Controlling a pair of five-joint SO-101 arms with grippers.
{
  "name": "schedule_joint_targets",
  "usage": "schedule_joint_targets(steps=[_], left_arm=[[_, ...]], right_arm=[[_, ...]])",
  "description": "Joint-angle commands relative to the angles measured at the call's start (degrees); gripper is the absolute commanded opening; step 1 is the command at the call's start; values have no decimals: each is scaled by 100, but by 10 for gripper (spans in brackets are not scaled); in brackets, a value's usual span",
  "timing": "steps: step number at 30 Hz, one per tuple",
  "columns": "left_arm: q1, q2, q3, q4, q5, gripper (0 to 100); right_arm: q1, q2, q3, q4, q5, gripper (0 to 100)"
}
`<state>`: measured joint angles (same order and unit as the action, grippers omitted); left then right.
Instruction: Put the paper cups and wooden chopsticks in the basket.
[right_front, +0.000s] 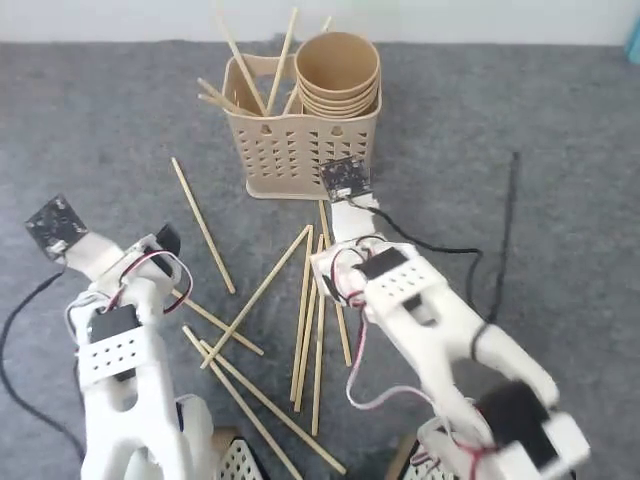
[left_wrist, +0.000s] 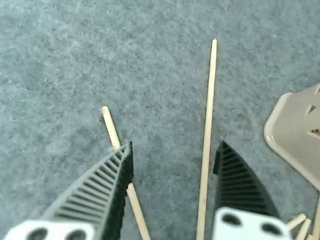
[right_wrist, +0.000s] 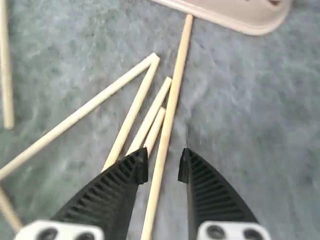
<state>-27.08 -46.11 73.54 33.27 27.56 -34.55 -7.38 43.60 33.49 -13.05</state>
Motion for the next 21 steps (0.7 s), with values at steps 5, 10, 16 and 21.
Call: schedule_joint_targets(steps=[5,10,16,21], left_arm=[[-9,-132,-31,-35,70,254],[-18,-123,-22,-185,70,254],[-18,-97,-22,-158,62,254],[-26,703,-418,-123,62,254]], right_arm=[[163,1692,-1477,-382,-35,108],[233,2105,-2180,391,-35,96],[251,2018,-2101,1059,-35,12],[242,1402,-2075,2062,-44,9]])
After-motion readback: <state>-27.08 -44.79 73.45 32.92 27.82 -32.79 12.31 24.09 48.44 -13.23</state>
